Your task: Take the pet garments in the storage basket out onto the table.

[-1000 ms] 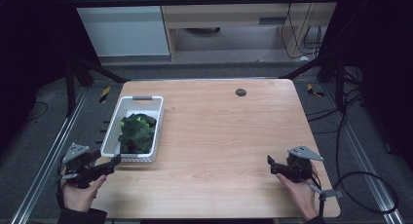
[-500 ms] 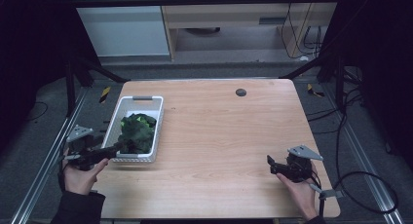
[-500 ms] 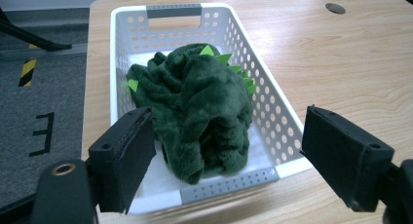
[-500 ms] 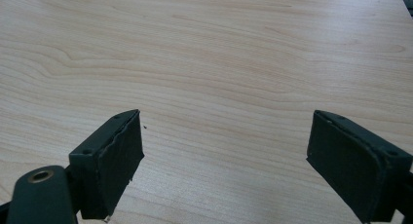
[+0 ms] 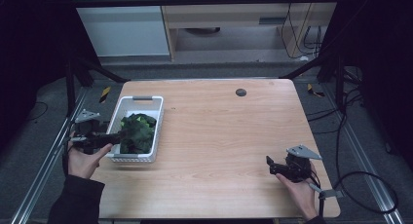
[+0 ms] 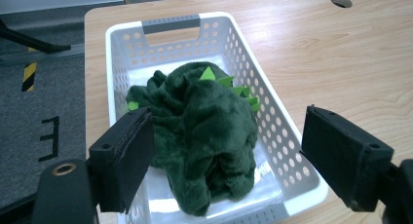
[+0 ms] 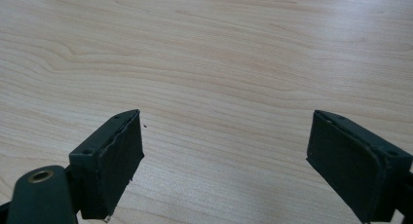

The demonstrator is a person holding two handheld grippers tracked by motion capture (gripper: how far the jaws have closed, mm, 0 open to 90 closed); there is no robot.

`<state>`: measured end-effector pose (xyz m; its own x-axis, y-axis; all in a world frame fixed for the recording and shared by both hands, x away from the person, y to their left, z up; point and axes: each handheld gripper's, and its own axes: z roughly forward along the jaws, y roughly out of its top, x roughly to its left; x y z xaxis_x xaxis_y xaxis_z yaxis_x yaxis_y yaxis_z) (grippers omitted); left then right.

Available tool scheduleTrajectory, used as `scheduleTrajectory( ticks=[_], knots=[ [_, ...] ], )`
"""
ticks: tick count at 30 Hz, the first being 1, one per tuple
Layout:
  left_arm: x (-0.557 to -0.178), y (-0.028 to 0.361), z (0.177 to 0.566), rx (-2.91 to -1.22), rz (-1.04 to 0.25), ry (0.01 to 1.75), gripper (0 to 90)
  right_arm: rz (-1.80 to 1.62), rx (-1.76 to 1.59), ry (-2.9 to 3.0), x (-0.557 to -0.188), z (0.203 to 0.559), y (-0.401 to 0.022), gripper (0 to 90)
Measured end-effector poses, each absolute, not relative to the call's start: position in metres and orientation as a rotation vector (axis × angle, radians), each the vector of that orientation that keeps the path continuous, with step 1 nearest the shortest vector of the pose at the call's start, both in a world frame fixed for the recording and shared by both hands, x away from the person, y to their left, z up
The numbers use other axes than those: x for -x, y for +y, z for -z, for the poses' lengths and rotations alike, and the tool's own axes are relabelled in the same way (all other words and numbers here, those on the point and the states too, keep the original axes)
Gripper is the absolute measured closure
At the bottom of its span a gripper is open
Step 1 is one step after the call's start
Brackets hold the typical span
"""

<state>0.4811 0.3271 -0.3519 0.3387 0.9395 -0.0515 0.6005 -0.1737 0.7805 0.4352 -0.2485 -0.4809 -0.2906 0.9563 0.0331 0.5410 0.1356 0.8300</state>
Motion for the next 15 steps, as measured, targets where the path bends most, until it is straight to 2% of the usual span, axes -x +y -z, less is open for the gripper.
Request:
scheduleTrajectory(
  ticks=[15],
  knots=[
    [-0.512, 0.316, 0.349, -1.958, -0.591, 1.364, 19.0, -1.037, -1.430, 1.916, -0.436, 0.482, -0.248, 13.1]
  ],
)
